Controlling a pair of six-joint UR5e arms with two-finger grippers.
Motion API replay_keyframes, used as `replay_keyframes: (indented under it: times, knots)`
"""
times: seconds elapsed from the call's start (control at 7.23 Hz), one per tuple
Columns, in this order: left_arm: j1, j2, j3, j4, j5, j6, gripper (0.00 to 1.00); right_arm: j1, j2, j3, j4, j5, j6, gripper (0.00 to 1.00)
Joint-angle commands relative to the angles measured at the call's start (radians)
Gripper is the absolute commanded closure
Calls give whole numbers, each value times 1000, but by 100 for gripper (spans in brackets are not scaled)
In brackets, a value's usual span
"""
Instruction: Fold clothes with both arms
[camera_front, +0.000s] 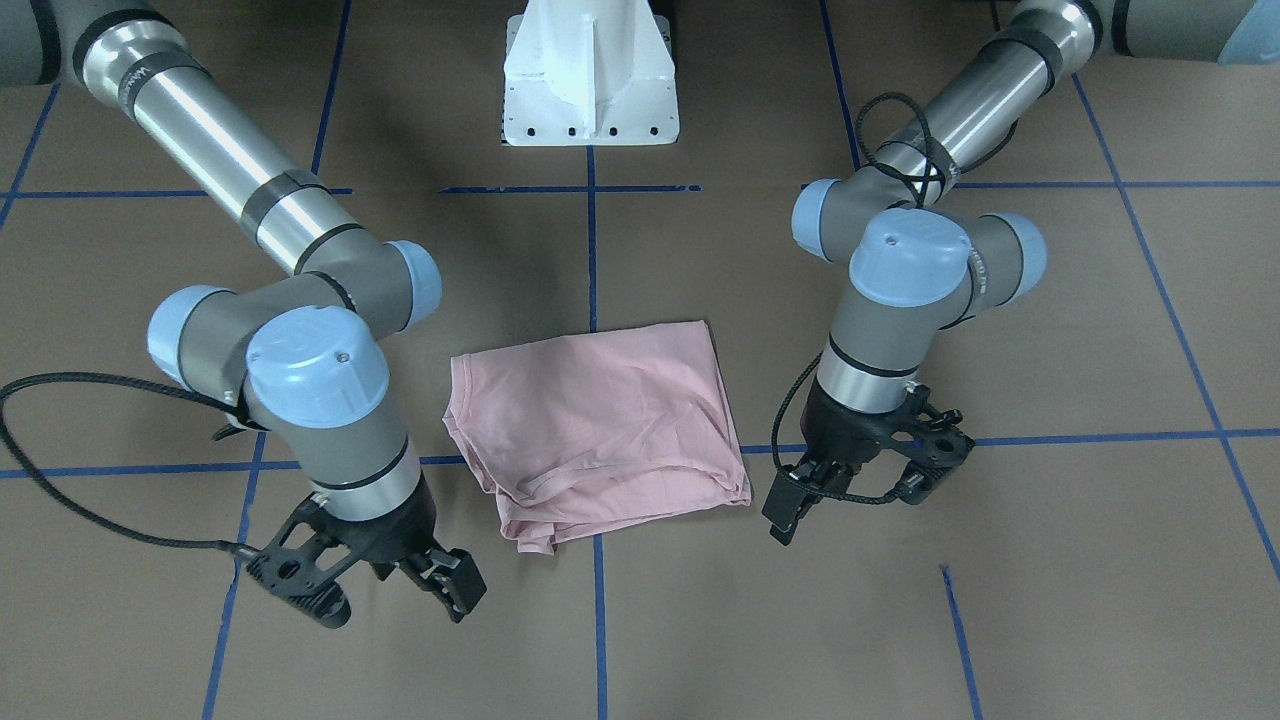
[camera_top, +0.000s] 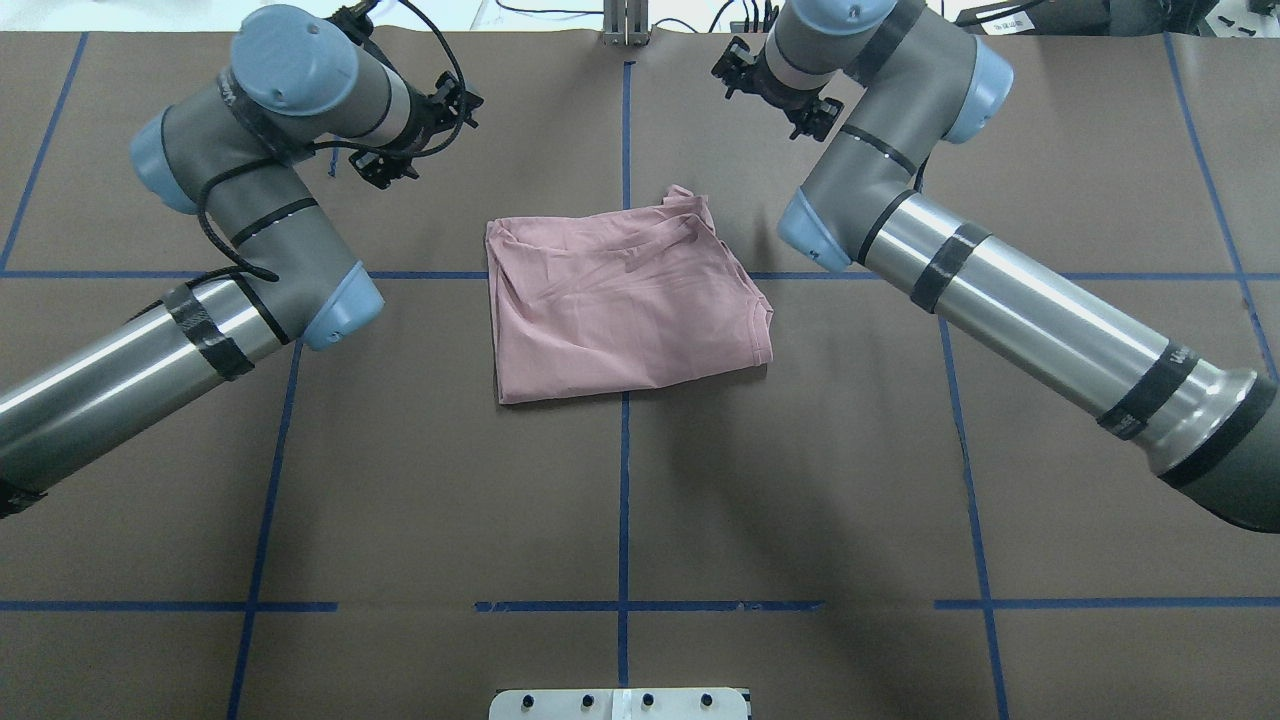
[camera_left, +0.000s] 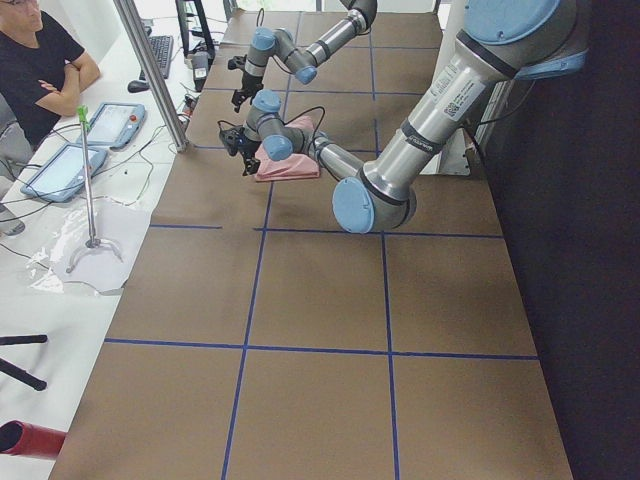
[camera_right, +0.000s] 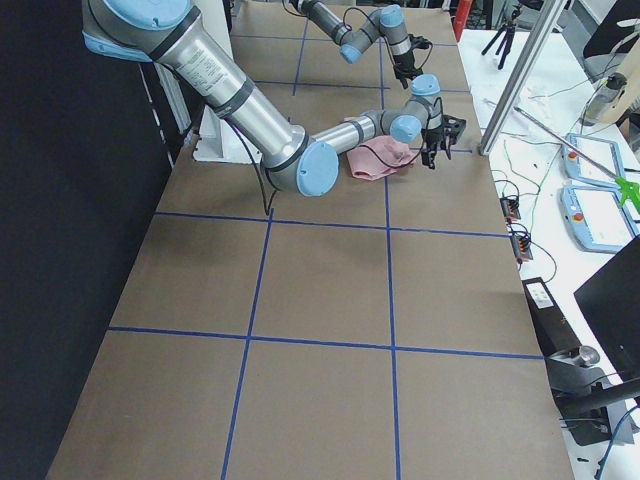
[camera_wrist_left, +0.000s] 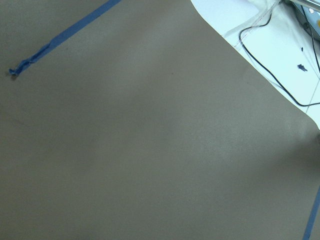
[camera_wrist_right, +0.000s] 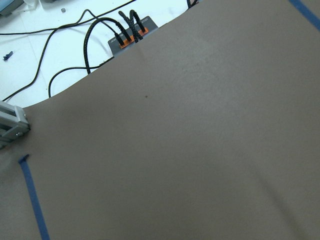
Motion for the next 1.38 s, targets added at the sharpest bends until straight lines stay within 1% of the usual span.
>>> replay_keyframes:
  times: [0.0, 0.14, 0.28, 0.42, 0.55, 0.69, 0.83, 0.97, 1.11, 1.25]
  knots:
    - [-142, 161, -196, 18, -165, 336, 0, 160, -128, 172, -171, 172, -355, 0]
    - [-208, 253, -276, 73, -230, 517, 0, 259, -241, 292, -259, 244, -593, 0]
    - [-280, 322, -339, 141, -235, 701, 0, 348, -341, 363, -317, 309, -804, 0]
    - [-332, 347, -375, 273, -235, 928, 0, 416, -433, 418, -385, 335, -988, 0]
    - [-388, 370, -387, 355, -238, 1135, 0, 449, -542, 489, -458, 352, -1200, 0]
    - [-446, 422, -389, 364, -276, 1269, 0, 528, -591, 502, -552, 374, -1416, 0]
    - [-507, 478, -389, 364, -357, 1434, 0, 594, -657, 531, -647, 380, -1622, 0]
    - [-573, 531, -387, 368, -404, 1597, 0, 657, -697, 558, -742, 383, -1744, 0]
    - [-610, 577, -383, 367, -460, 1643, 0, 687, -766, 621, -795, 406, -1751, 0]
    - [-630, 632, -387, 345, -502, 1607, 0, 694, -814, 634, -781, 505, -1737, 0]
